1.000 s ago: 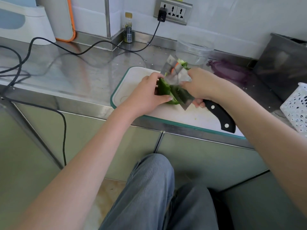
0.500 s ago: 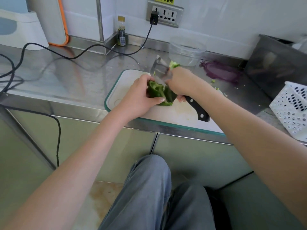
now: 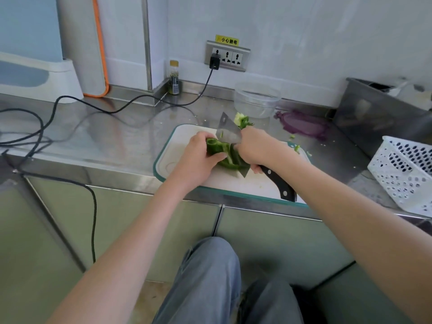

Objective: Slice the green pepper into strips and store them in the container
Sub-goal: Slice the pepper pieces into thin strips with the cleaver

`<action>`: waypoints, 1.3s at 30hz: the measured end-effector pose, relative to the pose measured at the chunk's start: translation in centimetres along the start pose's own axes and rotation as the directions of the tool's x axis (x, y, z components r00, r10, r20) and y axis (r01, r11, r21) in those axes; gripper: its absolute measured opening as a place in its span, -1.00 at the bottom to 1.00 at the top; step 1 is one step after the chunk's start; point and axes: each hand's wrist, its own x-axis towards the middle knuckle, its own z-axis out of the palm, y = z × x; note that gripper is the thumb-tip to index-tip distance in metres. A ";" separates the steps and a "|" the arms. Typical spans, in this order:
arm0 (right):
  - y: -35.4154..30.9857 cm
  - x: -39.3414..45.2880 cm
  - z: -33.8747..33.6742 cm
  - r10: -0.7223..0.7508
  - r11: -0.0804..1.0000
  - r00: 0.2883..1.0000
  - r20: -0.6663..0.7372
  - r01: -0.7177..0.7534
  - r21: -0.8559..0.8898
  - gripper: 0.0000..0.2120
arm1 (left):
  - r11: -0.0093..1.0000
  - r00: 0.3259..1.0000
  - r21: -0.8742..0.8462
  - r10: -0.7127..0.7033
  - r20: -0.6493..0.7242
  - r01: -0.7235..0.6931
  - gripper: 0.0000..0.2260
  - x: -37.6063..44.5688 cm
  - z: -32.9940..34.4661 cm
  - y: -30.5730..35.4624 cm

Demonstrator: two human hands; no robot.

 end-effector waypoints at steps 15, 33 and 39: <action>-1.3 -0.6 0.2 -0.108 0.966 0.993 -0.057 0.091 -0.242 -0.77 | 0.995 0.995 -0.092 -0.053 -0.085 0.045 -0.62 0.0 -0.8 0.4; 3.1 -1.7 -4.0 -0.172 0.982 0.966 -0.191 0.154 -0.106 -0.69 | 0.989 0.993 -0.119 -0.072 0.097 0.083 -0.47 -0.6 -1.2 1.1; 1.3 -1.4 -2.4 -0.108 0.988 0.993 -0.037 0.103 -0.112 -0.80 | 0.990 0.994 -0.113 -0.069 0.089 0.079 -0.46 -0.9 -1.1 1.2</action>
